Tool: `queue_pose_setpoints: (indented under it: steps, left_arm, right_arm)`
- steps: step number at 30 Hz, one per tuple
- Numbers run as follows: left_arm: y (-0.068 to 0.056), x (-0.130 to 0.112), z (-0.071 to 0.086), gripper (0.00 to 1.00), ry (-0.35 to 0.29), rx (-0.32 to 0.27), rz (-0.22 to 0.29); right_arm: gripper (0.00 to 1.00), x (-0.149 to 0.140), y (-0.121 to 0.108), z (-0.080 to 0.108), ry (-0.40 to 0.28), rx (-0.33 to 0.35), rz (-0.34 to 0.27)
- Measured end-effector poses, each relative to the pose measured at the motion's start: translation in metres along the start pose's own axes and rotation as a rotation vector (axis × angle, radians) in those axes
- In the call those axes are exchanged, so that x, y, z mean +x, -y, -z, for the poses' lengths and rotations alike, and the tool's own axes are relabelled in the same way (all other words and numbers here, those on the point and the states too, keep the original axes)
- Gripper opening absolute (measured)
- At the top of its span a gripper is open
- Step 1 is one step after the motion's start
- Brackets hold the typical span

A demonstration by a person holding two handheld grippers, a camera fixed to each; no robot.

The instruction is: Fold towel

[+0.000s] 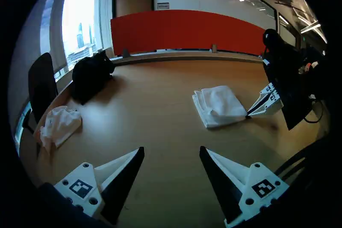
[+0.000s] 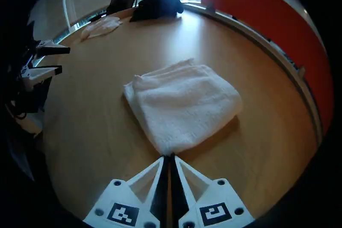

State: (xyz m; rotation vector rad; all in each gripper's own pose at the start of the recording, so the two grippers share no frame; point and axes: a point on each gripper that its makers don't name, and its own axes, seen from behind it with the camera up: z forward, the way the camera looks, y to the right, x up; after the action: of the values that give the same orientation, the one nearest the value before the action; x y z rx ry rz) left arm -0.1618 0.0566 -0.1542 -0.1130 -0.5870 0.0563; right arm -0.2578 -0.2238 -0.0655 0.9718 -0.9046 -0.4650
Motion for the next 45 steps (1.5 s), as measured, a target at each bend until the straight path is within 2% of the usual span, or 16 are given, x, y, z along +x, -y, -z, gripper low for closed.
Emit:
queue_pose_setpoints:
  steps: [8,14,24,33,38,45]
  left_arm:
    - [-0.001,0.002,-0.001,0.96,-0.001,-0.005,-0.002]
    - [-0.001,0.003,-0.001,0.96,-0.004,-0.008,-0.007]
    - [0.000,0.011,-0.001,0.96,-0.017,-0.008,-0.009]
    - [0.002,0.017,0.001,0.96,-0.025,-0.007,-0.010]
    - [0.003,0.021,0.001,0.96,-0.031,-0.008,-0.009]
    - [0.000,0.025,0.000,0.96,-0.036,-0.017,-0.006]
  right_arm:
    - [0.01,0.008,-0.003,0.007,-0.024,-0.003,0.000]
    - [0.01,0.029,-0.012,0.021,-0.057,-0.024,0.026]
    - [0.01,0.098,-0.036,0.057,-0.135,-0.067,0.116]
    - [0.01,0.155,-0.048,0.093,-0.214,-0.102,0.194]
    - [0.01,0.171,-0.056,0.114,-0.234,-0.131,0.223]
    - [0.01,0.171,-0.070,0.136,-0.238,-0.167,0.222]
